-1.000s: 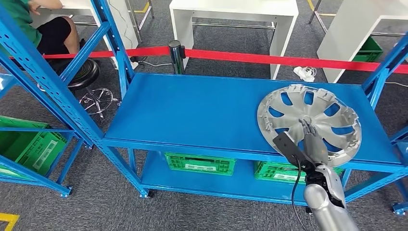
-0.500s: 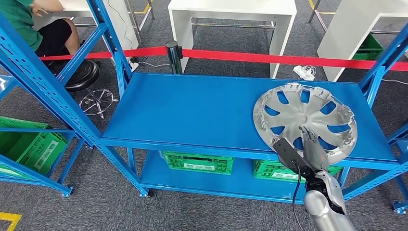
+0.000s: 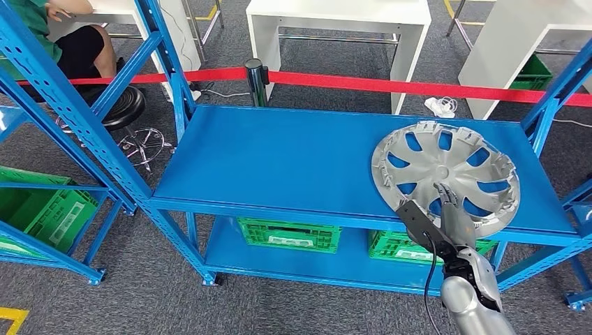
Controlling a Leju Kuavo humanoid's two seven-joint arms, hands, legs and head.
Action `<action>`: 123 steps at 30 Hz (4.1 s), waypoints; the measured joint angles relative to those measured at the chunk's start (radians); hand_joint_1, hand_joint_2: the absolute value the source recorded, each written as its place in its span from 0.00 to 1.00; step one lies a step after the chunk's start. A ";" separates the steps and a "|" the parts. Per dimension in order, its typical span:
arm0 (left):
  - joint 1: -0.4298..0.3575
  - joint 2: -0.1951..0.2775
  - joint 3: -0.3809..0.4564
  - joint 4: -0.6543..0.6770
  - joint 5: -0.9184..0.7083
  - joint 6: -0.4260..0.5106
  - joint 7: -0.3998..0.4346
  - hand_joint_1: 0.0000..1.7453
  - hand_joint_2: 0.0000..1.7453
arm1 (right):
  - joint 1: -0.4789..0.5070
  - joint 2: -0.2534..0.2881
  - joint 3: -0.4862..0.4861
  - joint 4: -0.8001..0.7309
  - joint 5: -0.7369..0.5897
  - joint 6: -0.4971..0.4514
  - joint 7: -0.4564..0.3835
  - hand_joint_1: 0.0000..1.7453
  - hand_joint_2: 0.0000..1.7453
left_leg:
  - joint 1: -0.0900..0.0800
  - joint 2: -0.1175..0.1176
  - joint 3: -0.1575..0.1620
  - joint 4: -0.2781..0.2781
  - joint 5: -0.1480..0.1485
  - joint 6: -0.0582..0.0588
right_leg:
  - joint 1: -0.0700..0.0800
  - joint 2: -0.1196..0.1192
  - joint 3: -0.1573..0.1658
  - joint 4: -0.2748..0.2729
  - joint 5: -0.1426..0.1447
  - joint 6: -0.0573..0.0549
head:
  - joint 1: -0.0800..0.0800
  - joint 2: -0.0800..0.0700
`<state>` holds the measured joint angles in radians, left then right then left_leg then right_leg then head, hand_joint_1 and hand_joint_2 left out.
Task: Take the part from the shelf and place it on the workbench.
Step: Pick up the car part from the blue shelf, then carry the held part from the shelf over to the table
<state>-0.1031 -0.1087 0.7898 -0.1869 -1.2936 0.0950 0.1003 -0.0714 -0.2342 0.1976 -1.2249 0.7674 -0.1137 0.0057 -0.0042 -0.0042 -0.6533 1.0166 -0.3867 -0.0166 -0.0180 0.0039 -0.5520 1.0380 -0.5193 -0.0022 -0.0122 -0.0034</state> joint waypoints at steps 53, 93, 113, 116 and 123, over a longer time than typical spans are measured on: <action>-0.006 -0.006 -0.009 0.000 -0.011 0.018 -0.022 0.00 1.00 | 0.129 0.016 0.001 -0.140 0.006 -0.024 0.049 1.00 1.00 | 0.005 0.004 -0.006 0.004 0.006 0.013 | 0.005 0.002 0.004 -0.016 0.014 0.018 | 0.000 0.000; 0.001 -0.022 -0.008 0.000 0.011 0.062 -0.042 0.00 1.00 | -0.187 0.082 0.334 -0.461 0.232 -0.409 -0.166 1.00 1.00 | 0.004 0.001 -0.018 0.004 0.009 0.013 | 0.004 0.000 -0.008 -0.015 0.016 0.017 | 0.000 0.000; 0.007 -0.035 0.009 0.000 0.037 0.072 -0.071 0.00 1.00 | -0.188 0.083 0.378 -0.460 0.263 -0.429 -0.097 1.00 1.00 | 0.001 0.000 -0.019 0.005 0.009 0.015 | 0.002 -0.001 -0.008 -0.016 0.016 0.019 | 0.000 0.000; 0.007 -0.035 0.009 0.000 0.038 0.071 -0.070 0.00 1.00 | -0.187 0.083 0.378 -0.460 0.267 -0.429 -0.095 1.00 1.00 | -0.002 0.000 -0.020 0.007 0.007 0.018 | -0.003 -0.001 -0.007 -0.017 0.016 0.022 | 0.000 0.000; 0.004 -0.037 0.009 -0.001 0.039 0.063 -0.057 0.00 1.00 | -0.173 0.084 0.378 -0.466 0.310 -0.424 -0.085 1.00 1.00 | -0.006 0.002 -0.016 -0.006 0.018 0.041 | -0.011 0.000 -0.008 -0.004 0.000 0.040 | 0.000 0.000</action>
<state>-0.0991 -0.1453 0.7993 -0.1883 -1.2550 0.1582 0.0435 -0.2443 -0.1502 0.5756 -1.6906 1.0775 -0.5378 -0.0795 -0.0101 -0.0019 -0.6697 1.0108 -0.3687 0.0248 -0.0291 0.0036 -0.5603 1.0340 -0.5195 0.0381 -0.0118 -0.0034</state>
